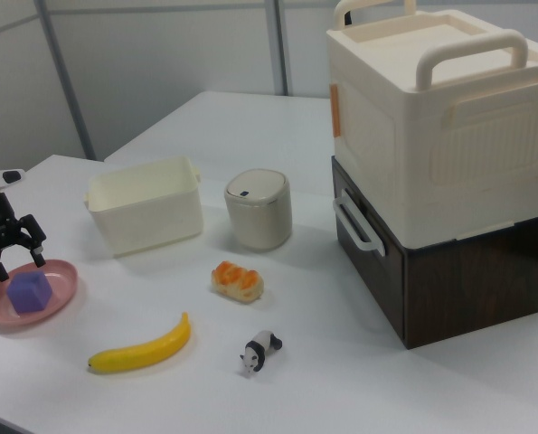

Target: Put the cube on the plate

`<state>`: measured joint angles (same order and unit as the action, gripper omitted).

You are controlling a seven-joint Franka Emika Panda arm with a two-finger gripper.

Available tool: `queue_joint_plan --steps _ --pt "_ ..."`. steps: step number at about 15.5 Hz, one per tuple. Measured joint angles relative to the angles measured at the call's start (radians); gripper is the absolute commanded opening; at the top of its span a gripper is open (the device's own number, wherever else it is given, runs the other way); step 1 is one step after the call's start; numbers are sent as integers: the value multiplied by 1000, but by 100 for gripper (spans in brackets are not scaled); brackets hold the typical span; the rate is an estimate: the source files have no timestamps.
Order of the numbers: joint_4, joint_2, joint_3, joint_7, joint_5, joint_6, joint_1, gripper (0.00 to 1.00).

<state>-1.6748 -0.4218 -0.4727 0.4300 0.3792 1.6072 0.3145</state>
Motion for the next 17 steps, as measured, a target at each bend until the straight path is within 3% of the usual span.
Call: queue_joint_plan --steps 5,12,15,17 --pt "48 44 2 2 0 -52 -55 100" --pt "191 172 15 -31 -24 -154 -214 100" --pt "211 212 76 -45 -65 -154 -274 100" --pt "228 243 166 -110 -125 -154 -296 100"
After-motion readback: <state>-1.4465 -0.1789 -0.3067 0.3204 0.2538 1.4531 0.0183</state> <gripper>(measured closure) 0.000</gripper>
